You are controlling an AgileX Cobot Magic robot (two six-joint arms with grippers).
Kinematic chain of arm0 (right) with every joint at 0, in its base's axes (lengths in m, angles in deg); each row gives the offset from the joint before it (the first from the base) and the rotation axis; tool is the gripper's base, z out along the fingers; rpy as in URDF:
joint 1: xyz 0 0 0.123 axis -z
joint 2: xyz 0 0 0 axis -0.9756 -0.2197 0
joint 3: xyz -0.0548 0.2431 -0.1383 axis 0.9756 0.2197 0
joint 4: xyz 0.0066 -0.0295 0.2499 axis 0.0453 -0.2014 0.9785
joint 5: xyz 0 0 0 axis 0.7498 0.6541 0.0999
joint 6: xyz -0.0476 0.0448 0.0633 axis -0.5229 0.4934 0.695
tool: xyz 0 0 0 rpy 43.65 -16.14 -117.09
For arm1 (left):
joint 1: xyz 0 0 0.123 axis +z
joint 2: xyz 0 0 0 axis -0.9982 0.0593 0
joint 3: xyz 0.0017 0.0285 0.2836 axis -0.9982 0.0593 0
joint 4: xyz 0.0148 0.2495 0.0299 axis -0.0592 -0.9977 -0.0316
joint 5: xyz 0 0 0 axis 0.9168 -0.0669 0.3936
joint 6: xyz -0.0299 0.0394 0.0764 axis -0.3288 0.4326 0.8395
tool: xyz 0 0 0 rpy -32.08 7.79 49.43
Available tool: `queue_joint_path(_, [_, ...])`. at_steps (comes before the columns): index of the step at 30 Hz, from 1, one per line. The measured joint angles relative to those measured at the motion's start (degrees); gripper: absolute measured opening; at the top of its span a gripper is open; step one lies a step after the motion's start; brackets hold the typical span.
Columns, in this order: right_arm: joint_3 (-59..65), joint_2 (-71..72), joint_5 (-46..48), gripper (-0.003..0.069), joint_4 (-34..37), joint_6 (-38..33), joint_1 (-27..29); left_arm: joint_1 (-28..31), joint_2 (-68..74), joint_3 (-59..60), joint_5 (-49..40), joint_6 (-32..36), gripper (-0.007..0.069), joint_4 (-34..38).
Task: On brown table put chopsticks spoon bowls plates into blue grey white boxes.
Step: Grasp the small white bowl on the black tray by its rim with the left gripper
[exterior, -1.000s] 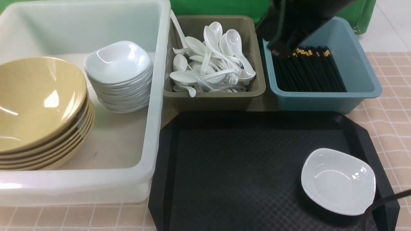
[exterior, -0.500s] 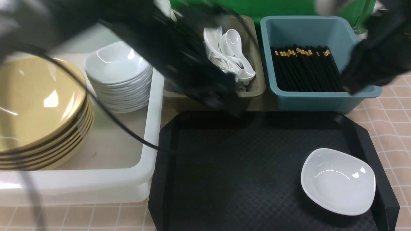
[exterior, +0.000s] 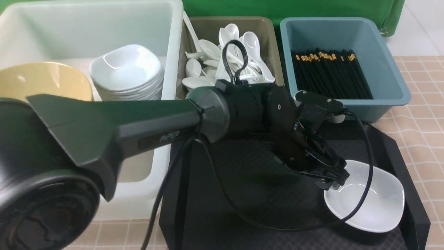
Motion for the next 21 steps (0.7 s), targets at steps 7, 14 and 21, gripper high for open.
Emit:
queue_joint_path(7, [0.51, 0.22, -0.93, 0.0048, -0.16, -0.22, 0.03, -3.13, 2.99, 0.0, 2.59, 3.78, 0.0489, 1.66])
queue_joint_path(14, [0.51, 0.22, -2.82, 0.0048, -0.18, -0.63, 0.03, -5.82, 3.31, 0.0, 3.04, 8.23, 0.0206, 0.56])
queue_joint_path(21, [0.51, 0.22, -7.08, 0.0048, -0.01, -0.68, 0.07, -0.03, -1.35, -2.63, -6.56, 8.02, 0.0006, -0.18])
